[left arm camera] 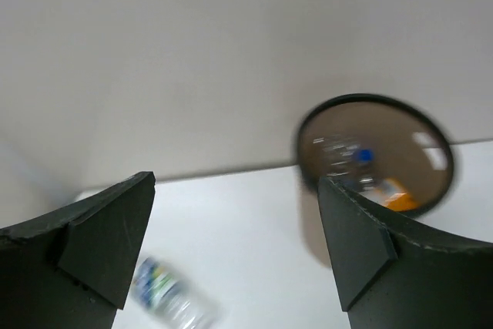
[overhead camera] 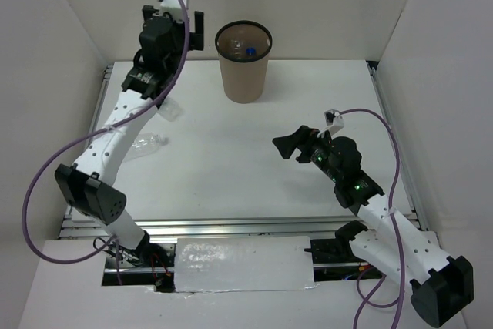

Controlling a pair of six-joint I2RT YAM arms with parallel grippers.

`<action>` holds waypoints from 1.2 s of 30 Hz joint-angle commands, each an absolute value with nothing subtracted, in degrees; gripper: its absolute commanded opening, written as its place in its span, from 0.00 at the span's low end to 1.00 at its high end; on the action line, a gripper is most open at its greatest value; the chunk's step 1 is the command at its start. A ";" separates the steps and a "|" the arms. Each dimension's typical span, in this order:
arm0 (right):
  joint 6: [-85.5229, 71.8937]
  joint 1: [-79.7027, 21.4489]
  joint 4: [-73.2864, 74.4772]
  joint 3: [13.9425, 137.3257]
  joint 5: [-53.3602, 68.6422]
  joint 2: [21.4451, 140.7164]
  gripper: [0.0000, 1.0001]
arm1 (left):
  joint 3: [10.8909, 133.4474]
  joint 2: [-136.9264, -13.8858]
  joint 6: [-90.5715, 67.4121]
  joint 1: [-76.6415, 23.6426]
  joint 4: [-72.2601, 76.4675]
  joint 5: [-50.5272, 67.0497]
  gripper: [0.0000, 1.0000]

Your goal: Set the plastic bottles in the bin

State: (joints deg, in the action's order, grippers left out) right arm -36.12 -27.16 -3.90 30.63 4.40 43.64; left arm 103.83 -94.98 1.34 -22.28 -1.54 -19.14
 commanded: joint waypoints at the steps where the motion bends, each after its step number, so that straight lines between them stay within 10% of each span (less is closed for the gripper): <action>1: -35.68 -27.69 -5.71 32.69 5.62 43.50 0.97 | 102.83 -93.43 0.72 -17.60 -16.14 -37.77 0.99; 10: -35.51 -27.69 -4.66 34.28 7.03 46.23 0.97 | 105.30 -99.75 -34.08 -0.19 -51.23 -34.04 0.99; 20: -35.51 -27.86 -4.40 34.45 7.73 45.97 0.98 | 80.01 -82.99 -63.50 7.56 -43.96 -27.76 0.99; 28: -35.42 -27.86 -4.31 34.45 7.65 45.53 0.98 | 93.50 -96.84 -79.62 7.73 -67.40 -26.90 1.00; 36: -35.51 -27.95 -4.57 34.54 8.09 46.41 0.98 | 85.53 -98.71 -84.98 7.82 -60.40 -25.83 0.99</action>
